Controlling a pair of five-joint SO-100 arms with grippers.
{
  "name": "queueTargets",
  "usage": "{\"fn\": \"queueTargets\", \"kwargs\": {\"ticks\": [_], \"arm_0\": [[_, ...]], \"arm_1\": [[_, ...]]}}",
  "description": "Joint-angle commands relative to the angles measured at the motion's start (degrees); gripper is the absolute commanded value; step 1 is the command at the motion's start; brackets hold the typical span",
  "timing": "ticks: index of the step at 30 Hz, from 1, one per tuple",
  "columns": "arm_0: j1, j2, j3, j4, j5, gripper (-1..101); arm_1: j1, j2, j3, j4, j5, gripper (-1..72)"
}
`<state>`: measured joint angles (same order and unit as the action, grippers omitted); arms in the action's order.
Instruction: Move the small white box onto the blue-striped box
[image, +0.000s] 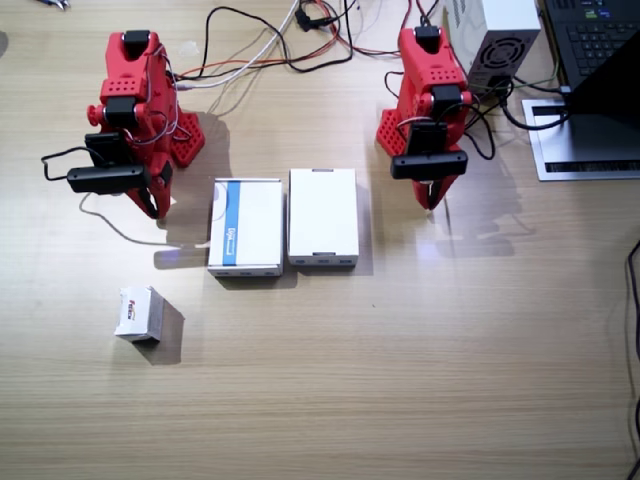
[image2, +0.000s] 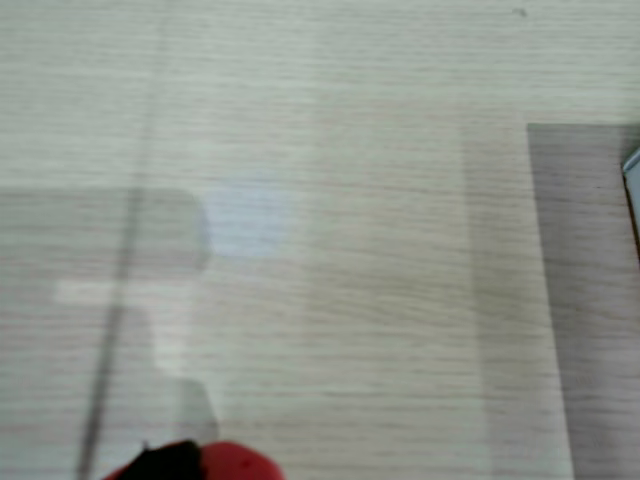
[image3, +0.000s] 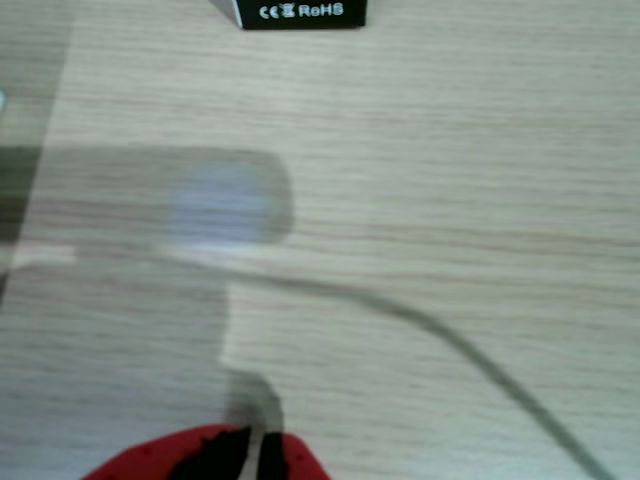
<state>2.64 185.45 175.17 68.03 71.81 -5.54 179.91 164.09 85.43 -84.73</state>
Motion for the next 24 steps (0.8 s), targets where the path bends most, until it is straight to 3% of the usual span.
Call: {"fn": "queueTargets", "kwargs": {"ticks": [1, 8, 11, 16, 19, 21, 24], "arm_0": [[3.43, 2.20, -1.05, 0.70, 3.52, 0], [3.43, 2.20, -1.05, 0.62, 3.43, 0], [3.43, 2.20, -1.05, 0.62, 3.43, 0], [3.60, 2.20, -1.05, 0.53, 3.16, 0], [3.60, 2.20, -1.05, 0.44, 3.16, 0], [3.60, 2.20, -1.05, 0.35, 3.08, 0], [3.16, 2.20, -1.05, 0.09, 3.08, 0]], "arm_1": [[-19.25, 1.49, -0.62, -1.67, 11.34, 0.2], [-19.69, 1.49, -0.79, -2.29, 12.83, 0.2], [-15.56, 1.49, -6.77, -2.20, 12.30, 2.4], [-13.18, -1.05, -26.10, 1.76, 14.24, 13.7], [-12.22, -16.70, -37.27, -1.67, 12.48, 23.2], [-10.81, -26.28, -41.04, -7.73, 10.63, 30.7], [-4.92, -46.76, -51.94, -11.78, 4.39, 37.5]]}}
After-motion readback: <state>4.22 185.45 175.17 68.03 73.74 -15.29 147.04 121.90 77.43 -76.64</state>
